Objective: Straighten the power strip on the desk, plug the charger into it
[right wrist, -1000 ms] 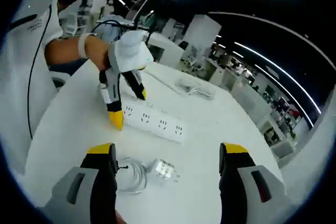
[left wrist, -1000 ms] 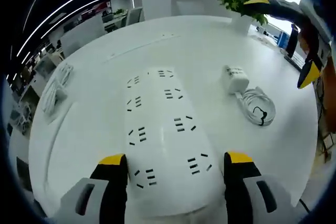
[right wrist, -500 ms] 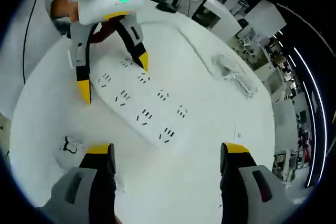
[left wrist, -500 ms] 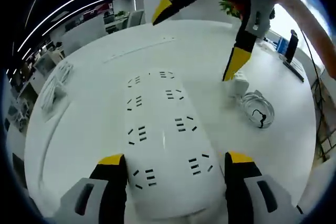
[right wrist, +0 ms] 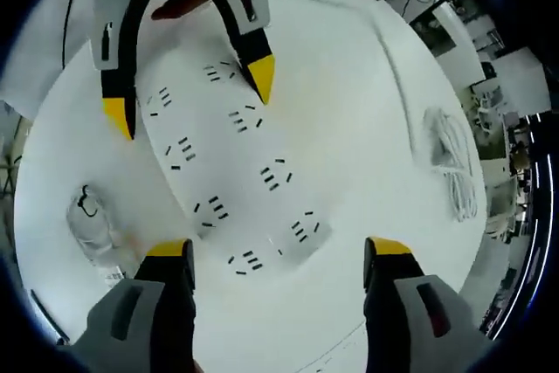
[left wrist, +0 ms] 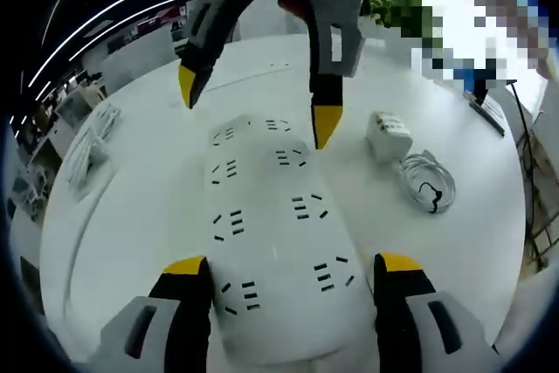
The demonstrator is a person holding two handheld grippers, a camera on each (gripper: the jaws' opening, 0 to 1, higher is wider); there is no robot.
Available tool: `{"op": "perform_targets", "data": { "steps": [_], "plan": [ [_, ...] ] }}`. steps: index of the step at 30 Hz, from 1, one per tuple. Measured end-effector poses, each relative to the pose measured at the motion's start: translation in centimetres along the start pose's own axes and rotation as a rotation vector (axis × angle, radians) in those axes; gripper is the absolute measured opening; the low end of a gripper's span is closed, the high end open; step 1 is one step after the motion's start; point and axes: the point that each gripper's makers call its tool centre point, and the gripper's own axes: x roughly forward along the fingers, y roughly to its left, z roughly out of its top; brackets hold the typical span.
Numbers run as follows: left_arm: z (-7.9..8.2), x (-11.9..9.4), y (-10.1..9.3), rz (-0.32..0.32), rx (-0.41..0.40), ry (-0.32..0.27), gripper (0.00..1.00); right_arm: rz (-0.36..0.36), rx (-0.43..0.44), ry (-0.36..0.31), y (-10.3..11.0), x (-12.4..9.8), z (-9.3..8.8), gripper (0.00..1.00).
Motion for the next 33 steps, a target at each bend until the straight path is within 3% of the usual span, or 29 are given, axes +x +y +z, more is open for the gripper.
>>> {"op": "perform_targets", "data": {
  "steps": [8, 12, 17, 33],
  "plan": [
    [0.0, -0.2, -0.4, 0.001, 0.0, -0.001, 0.77, 0.06, -0.045, 0.022, -0.1, 1.0, 0.0, 0.75],
    [-0.1, -0.3, -0.7, 0.001, 0.0, -0.001, 0.77, 0.112, -0.067, 0.021, 0.9, 1.4, 0.1, 0.7],
    [-0.3, -0.4, -0.9, 0.001, 0.0, 0.003, 0.77, 0.162, -0.056, 0.023, 1.5, 1.7, 0.1, 0.71],
    [-0.5, -0.6, -0.7, -0.021, 0.025, 0.019, 0.76, 0.169, 0.001, -0.033, 0.9, 2.0, 0.1, 0.71]
  ]
}}
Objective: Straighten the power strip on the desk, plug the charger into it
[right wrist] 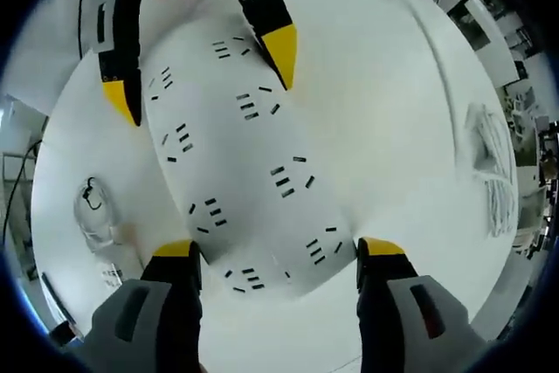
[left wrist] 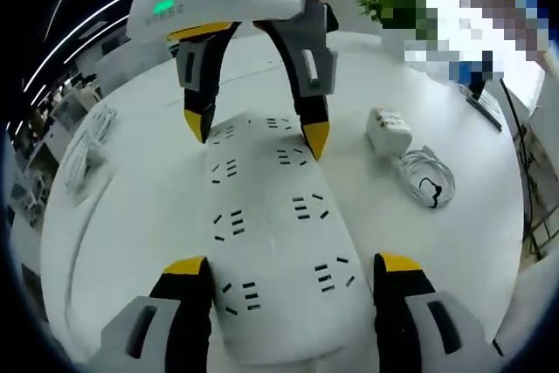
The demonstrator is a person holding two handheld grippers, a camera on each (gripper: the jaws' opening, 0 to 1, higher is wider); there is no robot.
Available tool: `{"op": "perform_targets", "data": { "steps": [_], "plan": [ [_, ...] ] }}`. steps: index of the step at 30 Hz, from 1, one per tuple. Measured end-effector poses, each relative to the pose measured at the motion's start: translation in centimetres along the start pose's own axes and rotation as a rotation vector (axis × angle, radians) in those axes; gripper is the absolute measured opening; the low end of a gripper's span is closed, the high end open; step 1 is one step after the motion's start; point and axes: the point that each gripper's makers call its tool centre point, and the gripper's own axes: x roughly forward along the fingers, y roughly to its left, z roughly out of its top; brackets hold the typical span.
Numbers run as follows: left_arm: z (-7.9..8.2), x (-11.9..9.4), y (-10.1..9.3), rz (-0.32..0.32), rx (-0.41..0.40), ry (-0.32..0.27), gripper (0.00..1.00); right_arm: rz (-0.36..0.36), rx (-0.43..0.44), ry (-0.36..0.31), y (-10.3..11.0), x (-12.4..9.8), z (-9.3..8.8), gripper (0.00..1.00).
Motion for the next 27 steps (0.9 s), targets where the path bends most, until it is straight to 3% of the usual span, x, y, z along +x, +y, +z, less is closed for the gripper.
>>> {"op": "perform_targets", "data": {
  "steps": [15, 27],
  "plan": [
    [-0.3, -0.3, 1.0, -0.044, 0.058, 0.023, 0.75, -0.014, 0.088, -0.026, 0.4, 0.0, 0.1, 0.71],
    [0.3, 0.3, 1.8, -0.087, 0.105, 0.008, 0.75, -0.033, 0.164, -0.051, 1.2, -0.2, -0.1, 0.71]
  ]
}}
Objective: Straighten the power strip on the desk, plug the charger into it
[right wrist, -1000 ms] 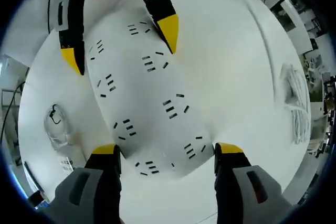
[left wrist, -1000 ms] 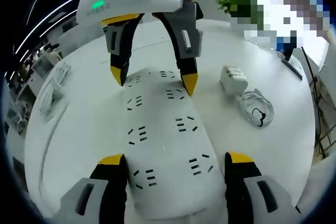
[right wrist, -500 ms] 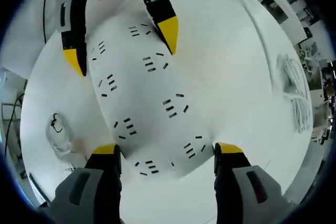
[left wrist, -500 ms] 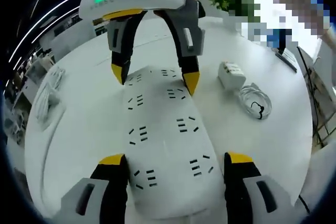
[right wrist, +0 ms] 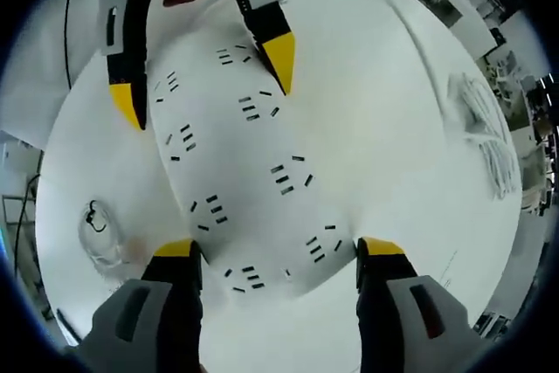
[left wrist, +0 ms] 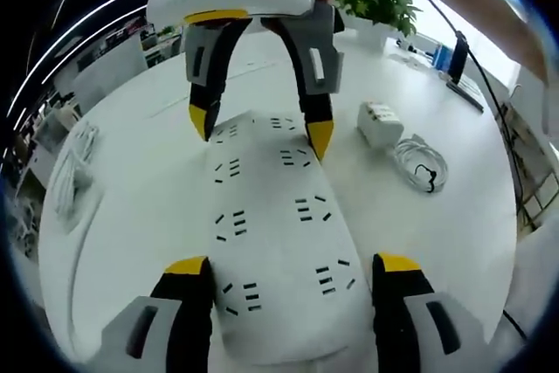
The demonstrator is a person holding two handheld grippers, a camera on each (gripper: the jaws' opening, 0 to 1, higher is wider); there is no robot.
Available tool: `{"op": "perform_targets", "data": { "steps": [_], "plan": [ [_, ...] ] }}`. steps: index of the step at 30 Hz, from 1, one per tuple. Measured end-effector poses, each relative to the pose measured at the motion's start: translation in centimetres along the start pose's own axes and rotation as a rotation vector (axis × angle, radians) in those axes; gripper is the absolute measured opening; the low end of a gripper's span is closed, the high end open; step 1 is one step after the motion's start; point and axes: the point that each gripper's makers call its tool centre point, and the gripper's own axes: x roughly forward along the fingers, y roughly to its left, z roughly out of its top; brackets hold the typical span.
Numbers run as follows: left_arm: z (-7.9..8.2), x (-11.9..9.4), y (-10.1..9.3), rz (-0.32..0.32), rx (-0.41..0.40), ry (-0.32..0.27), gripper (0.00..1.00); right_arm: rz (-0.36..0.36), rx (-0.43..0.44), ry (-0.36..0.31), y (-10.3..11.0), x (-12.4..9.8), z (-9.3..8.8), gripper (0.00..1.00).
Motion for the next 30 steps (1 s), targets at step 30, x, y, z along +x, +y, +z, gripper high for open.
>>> {"op": "perform_targets", "data": {
  "steps": [30],
  "plan": [
    [1.0, 0.5, 0.6, -0.076, 0.112, 0.021, 0.74, -0.016, 0.174, 0.024, 1.5, -0.3, -1.8, 0.71]
  ]
}}
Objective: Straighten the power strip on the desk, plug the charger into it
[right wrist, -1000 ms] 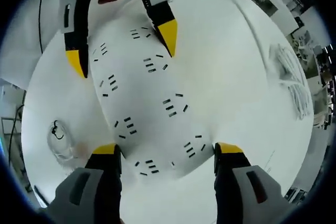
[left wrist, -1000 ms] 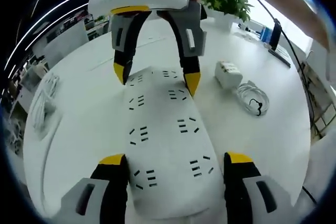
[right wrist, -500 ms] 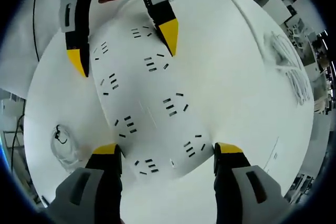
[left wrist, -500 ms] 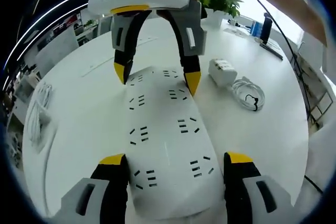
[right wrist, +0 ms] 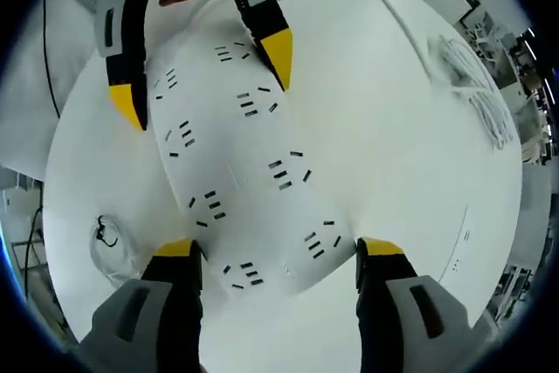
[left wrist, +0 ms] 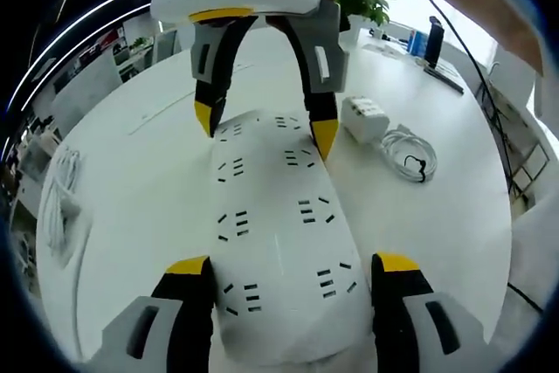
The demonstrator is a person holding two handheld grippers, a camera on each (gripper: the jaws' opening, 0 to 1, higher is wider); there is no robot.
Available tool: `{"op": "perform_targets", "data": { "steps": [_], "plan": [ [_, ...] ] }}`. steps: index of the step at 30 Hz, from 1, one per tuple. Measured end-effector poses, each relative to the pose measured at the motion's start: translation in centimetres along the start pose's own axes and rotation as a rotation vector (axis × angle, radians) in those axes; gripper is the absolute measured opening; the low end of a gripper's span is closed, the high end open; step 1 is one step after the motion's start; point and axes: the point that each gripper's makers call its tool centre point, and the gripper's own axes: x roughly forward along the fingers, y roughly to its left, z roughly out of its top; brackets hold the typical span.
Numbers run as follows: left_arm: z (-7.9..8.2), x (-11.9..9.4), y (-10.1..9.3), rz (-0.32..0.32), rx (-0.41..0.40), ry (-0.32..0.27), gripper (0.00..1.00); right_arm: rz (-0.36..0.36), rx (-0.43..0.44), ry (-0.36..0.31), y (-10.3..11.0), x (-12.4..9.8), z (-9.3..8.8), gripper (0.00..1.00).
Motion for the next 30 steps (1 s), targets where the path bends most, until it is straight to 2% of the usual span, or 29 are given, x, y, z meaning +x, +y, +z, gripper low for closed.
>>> {"op": "perform_targets", "data": {
  "steps": [8, 14, 30],
  "plan": [
    [0.05, 0.12, 0.19, -0.003, 0.006, 0.001, 0.74, -0.003, 0.011, -0.022, 0.35, -0.09, -0.08, 0.7],
    [-0.02, 0.07, -0.4, -0.004, 0.012, 0.008, 0.74, -0.003, 0.016, -0.023, 0.19, -0.11, -0.24, 0.7],
    [-0.02, -0.03, -0.49, -0.031, 0.053, 0.032, 0.73, -0.011, 0.096, -0.024, 0.41, -0.24, -0.73, 0.7]
  ]
}}
